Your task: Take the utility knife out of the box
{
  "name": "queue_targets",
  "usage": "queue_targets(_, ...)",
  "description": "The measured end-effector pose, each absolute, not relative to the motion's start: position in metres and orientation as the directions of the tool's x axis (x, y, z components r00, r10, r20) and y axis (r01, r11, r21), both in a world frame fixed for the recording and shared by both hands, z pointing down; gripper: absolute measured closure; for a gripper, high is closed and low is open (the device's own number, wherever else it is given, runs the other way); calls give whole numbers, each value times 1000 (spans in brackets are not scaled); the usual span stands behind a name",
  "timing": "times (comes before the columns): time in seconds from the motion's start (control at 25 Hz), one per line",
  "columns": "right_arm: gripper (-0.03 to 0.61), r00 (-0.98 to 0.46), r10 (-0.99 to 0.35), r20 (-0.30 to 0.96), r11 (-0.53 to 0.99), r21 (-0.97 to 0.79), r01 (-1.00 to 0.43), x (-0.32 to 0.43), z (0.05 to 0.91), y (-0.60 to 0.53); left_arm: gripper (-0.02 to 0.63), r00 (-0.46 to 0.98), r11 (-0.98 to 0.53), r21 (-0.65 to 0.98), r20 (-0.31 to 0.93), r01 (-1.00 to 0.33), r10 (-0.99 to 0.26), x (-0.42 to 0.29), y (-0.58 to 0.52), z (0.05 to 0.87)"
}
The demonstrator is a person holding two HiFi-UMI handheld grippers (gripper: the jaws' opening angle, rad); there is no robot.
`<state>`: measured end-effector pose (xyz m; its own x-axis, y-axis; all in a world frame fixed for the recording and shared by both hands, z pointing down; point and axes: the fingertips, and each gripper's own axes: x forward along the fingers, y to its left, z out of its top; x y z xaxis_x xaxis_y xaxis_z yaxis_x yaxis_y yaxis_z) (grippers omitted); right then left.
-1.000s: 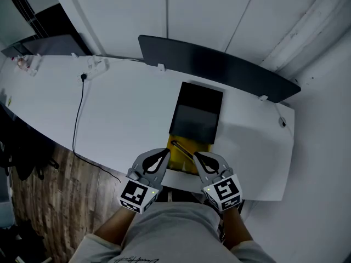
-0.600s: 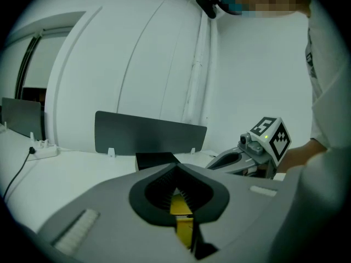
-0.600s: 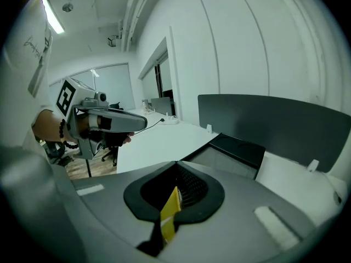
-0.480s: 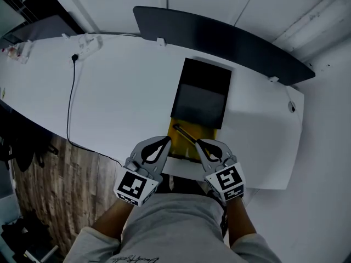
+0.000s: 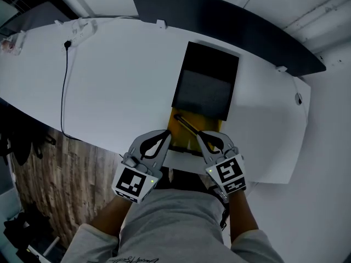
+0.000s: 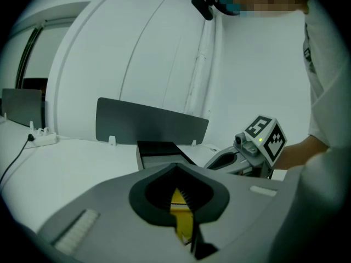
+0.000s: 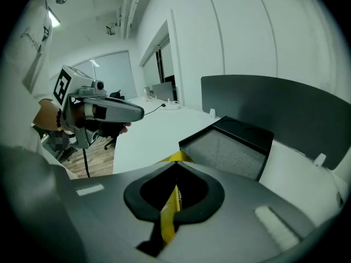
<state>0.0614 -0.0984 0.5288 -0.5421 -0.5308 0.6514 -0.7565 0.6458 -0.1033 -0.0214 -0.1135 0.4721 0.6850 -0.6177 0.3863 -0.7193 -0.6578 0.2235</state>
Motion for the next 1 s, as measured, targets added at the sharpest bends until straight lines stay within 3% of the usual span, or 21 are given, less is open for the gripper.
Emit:
queue_targets(0.36,557,-504,-446,740,690,-75,-720,58,564,-98,614,685,-652,241,402,-719,-607,-27,-112,495)
queue_targets(1.0,449,-390,-303,869,751,-34,-659,55,617,-97,613,659,-610,270,441,-745,-609,-47,-120,523)
